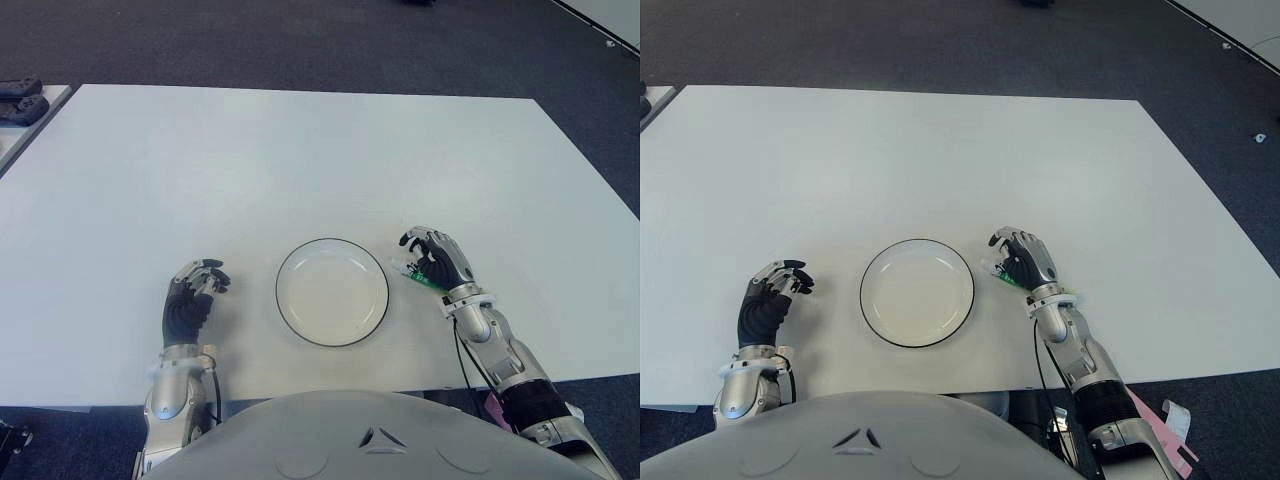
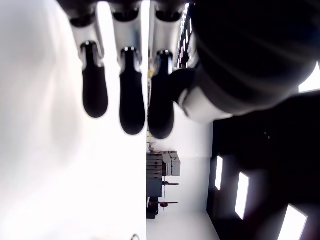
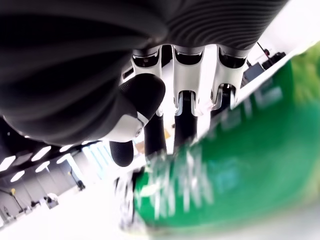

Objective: Put the toothpaste on the table into the plate.

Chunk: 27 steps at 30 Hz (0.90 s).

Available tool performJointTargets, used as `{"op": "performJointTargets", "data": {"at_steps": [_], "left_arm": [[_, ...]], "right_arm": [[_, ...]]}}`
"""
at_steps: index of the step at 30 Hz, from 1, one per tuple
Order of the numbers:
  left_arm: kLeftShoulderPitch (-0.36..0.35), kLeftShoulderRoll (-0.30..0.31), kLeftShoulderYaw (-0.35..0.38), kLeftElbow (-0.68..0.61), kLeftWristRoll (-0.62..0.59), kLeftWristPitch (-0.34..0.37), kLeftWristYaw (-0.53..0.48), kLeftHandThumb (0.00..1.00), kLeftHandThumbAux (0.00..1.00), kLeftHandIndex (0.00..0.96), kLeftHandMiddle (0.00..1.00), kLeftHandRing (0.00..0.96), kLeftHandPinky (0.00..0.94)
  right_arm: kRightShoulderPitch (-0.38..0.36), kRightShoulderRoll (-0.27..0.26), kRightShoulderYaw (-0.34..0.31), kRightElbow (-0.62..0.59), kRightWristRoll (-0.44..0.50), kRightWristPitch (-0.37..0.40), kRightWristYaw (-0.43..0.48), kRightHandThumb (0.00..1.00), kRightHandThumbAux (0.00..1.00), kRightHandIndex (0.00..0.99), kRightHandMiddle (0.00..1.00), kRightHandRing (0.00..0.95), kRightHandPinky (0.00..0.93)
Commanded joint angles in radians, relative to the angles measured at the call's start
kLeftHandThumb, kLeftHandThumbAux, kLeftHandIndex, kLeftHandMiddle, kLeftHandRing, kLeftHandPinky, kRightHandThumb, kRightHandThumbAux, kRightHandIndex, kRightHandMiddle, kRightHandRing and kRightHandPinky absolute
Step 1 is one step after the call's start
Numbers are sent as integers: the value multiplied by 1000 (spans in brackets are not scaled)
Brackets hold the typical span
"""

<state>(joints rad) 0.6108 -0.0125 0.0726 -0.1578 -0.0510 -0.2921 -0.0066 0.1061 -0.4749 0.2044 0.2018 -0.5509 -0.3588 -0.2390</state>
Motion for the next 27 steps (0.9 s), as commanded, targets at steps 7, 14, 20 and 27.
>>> {"op": "performJointTargets", "data": {"at_steps": [7, 14, 20, 27], "left_arm": [[-4, 4, -1, 11, -9, 4, -15, 701, 720, 431, 569, 548, 515], [-10, 5, -2, 15, -10, 10, -17, 701, 720, 431, 568, 548, 518], [-13, 1, -3, 11, -2, 20, -6, 702, 720, 432, 573, 550, 516], [-14, -2, -5, 5, 12, 28, 4, 702, 720, 432, 578, 552, 518]], "right_arm": [[7, 18, -37, -32, 13, 13, 27, 1000, 667, 426, 407, 489, 561], [5, 24, -52, -38, 15, 2, 23, 1000, 666, 428, 410, 490, 561], [3, 32, -63, -44, 11, -6, 12, 1000, 665, 431, 411, 491, 561], [4, 44, -86, -64, 20, -21, -11, 1000, 663, 438, 418, 500, 561]]}}
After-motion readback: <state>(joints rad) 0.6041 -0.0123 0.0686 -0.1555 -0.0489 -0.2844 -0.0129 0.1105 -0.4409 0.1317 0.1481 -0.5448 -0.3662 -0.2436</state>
